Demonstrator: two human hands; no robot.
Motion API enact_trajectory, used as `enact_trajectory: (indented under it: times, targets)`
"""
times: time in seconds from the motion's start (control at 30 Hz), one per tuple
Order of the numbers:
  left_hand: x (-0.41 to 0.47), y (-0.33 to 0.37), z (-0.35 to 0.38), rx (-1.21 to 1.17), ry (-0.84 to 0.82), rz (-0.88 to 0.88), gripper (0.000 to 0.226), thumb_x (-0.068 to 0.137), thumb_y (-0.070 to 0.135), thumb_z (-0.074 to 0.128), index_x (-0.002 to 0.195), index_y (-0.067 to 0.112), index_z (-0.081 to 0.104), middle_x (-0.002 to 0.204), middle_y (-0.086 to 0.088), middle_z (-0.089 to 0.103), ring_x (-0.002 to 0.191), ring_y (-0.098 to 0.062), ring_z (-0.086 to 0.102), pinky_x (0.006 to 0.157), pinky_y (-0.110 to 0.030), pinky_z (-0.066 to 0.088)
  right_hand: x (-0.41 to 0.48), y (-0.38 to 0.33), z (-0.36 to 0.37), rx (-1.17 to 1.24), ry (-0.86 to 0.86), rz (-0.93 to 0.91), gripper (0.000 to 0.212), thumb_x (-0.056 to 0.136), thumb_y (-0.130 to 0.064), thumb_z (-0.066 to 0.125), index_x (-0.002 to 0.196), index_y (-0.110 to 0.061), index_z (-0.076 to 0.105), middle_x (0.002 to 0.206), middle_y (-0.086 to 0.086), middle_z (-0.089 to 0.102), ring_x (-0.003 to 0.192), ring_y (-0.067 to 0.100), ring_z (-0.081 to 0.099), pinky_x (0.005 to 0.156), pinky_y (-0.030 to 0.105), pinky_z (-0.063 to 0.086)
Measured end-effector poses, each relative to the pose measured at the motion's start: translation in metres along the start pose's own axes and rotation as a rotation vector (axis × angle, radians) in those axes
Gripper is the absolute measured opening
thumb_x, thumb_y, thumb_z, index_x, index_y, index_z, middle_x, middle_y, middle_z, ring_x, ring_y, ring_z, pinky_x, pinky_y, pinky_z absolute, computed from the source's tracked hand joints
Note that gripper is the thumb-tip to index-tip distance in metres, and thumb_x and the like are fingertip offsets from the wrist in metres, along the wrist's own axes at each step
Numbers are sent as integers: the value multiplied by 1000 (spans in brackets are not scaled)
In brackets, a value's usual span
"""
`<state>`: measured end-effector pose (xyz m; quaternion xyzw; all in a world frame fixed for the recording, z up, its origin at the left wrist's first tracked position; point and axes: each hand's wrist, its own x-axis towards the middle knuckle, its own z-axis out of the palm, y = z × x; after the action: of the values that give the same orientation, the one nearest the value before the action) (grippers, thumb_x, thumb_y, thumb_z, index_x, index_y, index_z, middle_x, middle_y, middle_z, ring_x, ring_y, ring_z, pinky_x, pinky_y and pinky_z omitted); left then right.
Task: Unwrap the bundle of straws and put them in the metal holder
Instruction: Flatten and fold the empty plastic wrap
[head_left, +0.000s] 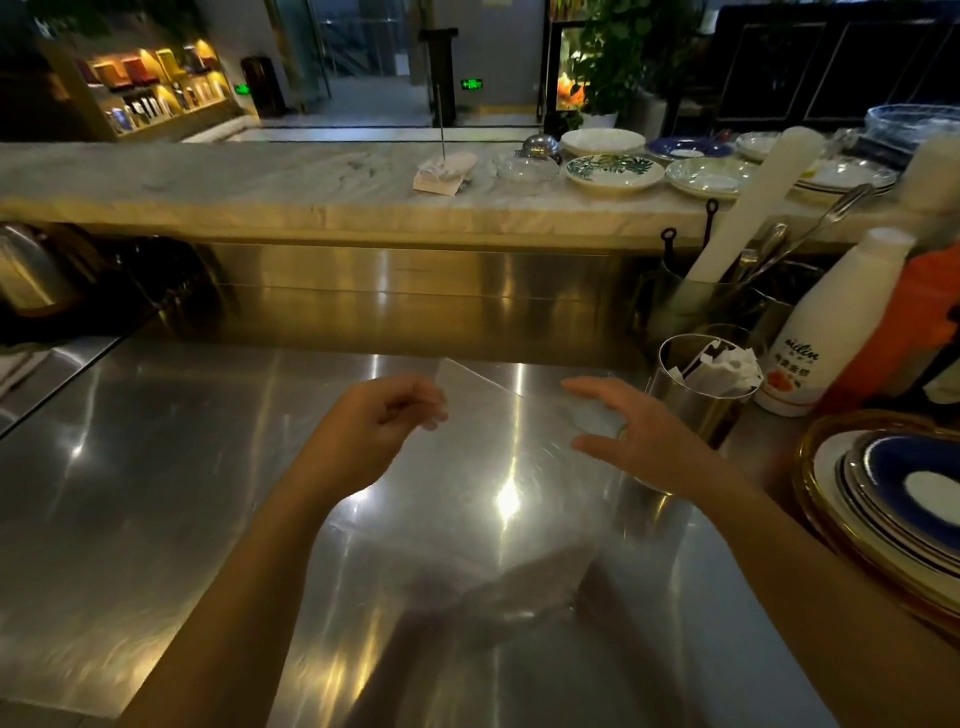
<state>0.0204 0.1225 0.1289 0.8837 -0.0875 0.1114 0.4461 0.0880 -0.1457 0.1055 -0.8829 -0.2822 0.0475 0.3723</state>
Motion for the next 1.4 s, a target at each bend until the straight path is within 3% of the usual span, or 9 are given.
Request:
enact_trajectory:
  times: [0.1,0.2,0.27,0.43,0.57,0.7,0.8,0.93,1.4]
  targets:
    - [3,21,-4,51,-44,110,11,87,4,57,88,8,67,82,-3,69,78,-7,64,74,-19,52,5,-15,-1,110,-137,35,53,76,-18,71,125,-15,48,120,0,57,106,11,54,90,24,44]
    - [7,30,-7,-34,-39,153,8,83,8,62,88,10,68,78,-1,71,74,-8,66,69,-14,51,6,-25,-4,262,-156,30,21,77,-7,68,98,-6,64,94,16,70,85,23,67,83,33,54]
    - [10,28,-15,-171,17,80,11,80,21,67,89,15,68,73,-5,73,71,-11,69,67,-13,52,6,-25,-7,330,-104,-12,10,77,-4,66,83,-11,67,80,15,71,76,25,69,75,28,57]
    - [15,-1,-31,-914,15,-200,46,69,57,62,89,18,73,88,-7,75,85,-28,70,79,-42,55,3,-12,-17,637,24,-33,13,68,-18,67,79,-13,69,70,5,74,68,17,69,61,19,55]
    - [10,-17,5,-1156,-176,-230,74,62,71,61,111,15,63,108,-14,70,103,-34,62,87,-48,49,6,5,-12,869,111,35,13,68,-15,66,80,-11,71,72,8,73,70,22,69,60,23,55]
    - [9,-10,43,-945,-181,-344,48,82,34,63,123,11,51,101,-6,72,92,-18,69,73,-31,57,7,18,-1,996,167,152,13,67,-10,67,79,-8,71,72,9,73,71,25,70,60,26,56]
    - [7,-14,56,-728,-111,-306,41,67,18,76,105,14,60,92,-8,75,87,-26,70,66,-29,57,5,23,2,1027,183,204,13,65,-11,68,77,-9,72,73,10,73,71,24,70,60,27,56]
    - [7,-17,56,-664,-5,-292,7,78,10,65,84,11,67,77,-8,75,71,-24,71,58,-31,58,2,29,-3,996,209,234,9,66,-11,66,73,-11,71,70,8,73,67,22,69,56,26,55]
    - [7,-19,52,-647,-13,-318,20,88,3,52,86,12,70,72,-8,73,63,-22,68,50,-30,55,-5,59,-20,856,67,280,16,69,-18,68,83,-13,73,79,11,75,70,25,71,53,26,55]
